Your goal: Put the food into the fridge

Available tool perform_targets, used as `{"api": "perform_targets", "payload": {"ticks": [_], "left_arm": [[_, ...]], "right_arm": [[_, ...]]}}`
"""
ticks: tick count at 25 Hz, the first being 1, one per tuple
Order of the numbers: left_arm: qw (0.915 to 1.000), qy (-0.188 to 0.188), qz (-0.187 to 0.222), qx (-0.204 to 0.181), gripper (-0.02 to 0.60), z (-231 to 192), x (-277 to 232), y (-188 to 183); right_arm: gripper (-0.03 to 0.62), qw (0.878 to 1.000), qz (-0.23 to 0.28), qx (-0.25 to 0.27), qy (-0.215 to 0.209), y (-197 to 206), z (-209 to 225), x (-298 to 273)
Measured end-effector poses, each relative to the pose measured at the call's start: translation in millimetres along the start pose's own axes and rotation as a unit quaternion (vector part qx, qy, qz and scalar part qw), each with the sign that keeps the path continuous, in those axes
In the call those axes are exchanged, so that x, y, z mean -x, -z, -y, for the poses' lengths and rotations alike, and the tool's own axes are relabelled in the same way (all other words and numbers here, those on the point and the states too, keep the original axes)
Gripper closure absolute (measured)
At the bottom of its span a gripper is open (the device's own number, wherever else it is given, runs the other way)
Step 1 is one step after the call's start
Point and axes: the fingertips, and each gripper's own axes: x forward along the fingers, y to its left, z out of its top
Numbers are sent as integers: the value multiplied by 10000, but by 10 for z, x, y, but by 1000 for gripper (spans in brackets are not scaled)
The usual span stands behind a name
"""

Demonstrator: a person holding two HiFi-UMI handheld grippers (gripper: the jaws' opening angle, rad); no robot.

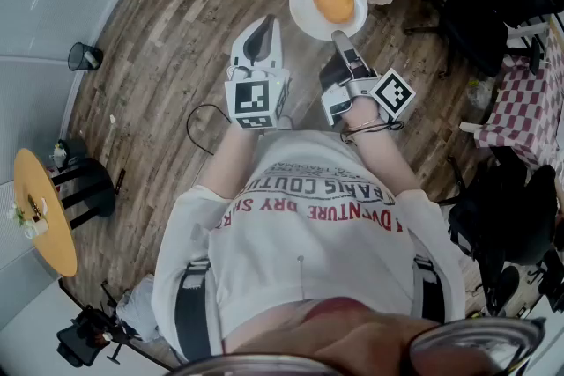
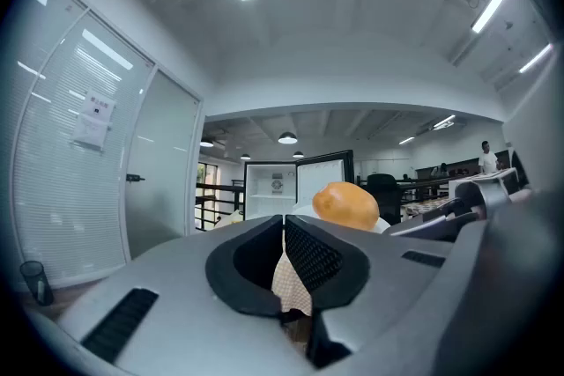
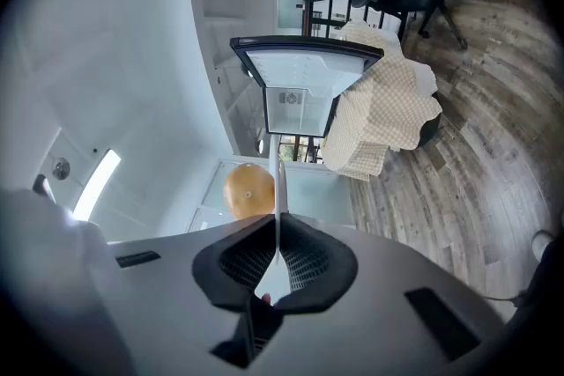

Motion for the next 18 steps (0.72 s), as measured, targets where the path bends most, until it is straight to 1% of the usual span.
{"api": "perform_targets", "payload": {"ticks": [4, 8, 11, 15, 18], "left_arm": [[10000, -40, 47, -12, 554, 56, -25, -15], [9996, -212, 148, 104, 554, 68, -48, -27], [9995, -258, 115, 129, 554, 100, -32, 18], [9994, -315, 36, 158, 554, 192, -1, 103], [9992, -360, -31, 183, 554, 220, 17, 183]], "right_arm": [[560, 9998, -140, 155, -21, -30, -2, 21], [560, 9990, -229, 378, -104, -94, -35, 51], [560, 9983, -296, 485, -134, -121, -24, 102], [560, 9981, -418, 446, -15, -180, 79, 170], [560, 9982, -528, 281, 65, -187, 198, 165]]}}
